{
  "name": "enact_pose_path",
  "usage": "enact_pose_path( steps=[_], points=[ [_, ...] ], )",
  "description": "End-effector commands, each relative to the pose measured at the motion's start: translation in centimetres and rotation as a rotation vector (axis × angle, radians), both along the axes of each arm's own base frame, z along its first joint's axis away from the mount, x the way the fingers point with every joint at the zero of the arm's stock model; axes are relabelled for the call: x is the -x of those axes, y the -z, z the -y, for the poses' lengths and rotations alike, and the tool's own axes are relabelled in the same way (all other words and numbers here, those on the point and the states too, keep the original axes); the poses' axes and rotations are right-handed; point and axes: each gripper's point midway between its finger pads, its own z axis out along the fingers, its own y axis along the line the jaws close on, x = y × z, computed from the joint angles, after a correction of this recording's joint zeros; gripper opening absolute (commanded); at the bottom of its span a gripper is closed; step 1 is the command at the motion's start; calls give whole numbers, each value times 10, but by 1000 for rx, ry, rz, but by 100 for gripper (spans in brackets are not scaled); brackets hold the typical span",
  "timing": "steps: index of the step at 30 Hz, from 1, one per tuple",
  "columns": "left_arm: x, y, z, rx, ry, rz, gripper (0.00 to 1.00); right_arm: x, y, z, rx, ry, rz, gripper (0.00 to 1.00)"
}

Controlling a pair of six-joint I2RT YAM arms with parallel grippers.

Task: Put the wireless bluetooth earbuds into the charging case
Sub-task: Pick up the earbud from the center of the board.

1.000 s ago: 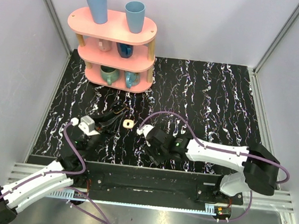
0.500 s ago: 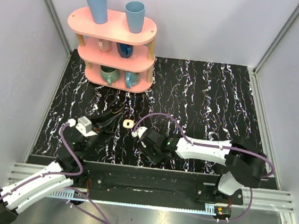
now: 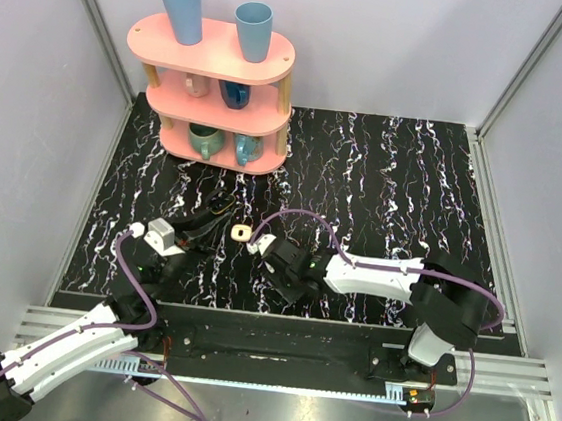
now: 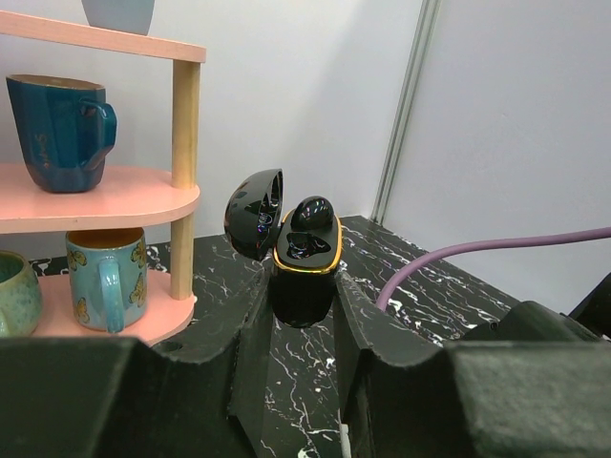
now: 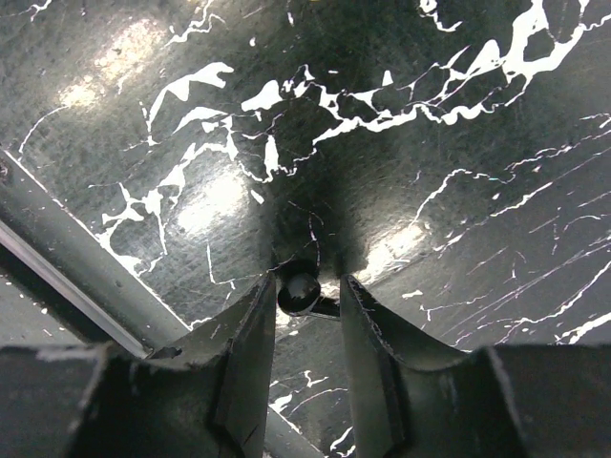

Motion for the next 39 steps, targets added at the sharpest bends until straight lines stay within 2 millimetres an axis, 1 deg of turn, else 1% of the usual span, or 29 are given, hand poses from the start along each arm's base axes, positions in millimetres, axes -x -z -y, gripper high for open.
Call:
enact_pose_path(
  steps=[1, 9, 13, 20, 26, 27, 30, 32, 33, 39],
  points=[
    [3, -14, -4, 40, -1, 31, 0, -15, -9, -8, -27, 18, 46, 40],
    [3, -13, -5, 40, -6, 30, 0, -12, -10, -6, -20, 36, 20, 40],
    [3, -12, -5, 39, -6, 29, 0, -10, -9, -1, 4, 42, 11, 40],
    [2, -10, -5, 42, -5, 26, 0, -12, -11, -4, -3, 30, 17, 40],
    [2, -11, -4, 41, -3, 23, 0, -10, -1, -6, 18, 23, -4, 37],
    [2, -11, -5, 44, -4, 23, 0, -10, 0, -6, 18, 19, -4, 37],
    [2, -11, -5, 44, -7, 24, 0, -12, -2, -5, 23, 25, 7, 33],
    [2, -10, -5, 43, -6, 23, 0, -12, -4, -5, 19, 26, 10, 32],
    [1, -10, -5, 43, -7, 23, 0, -12, -4, -4, 20, 27, 8, 33],
    [1, -10, -4, 42, -3, 20, 0, -12, -9, 2, 36, 40, 16, 42]
  ],
)
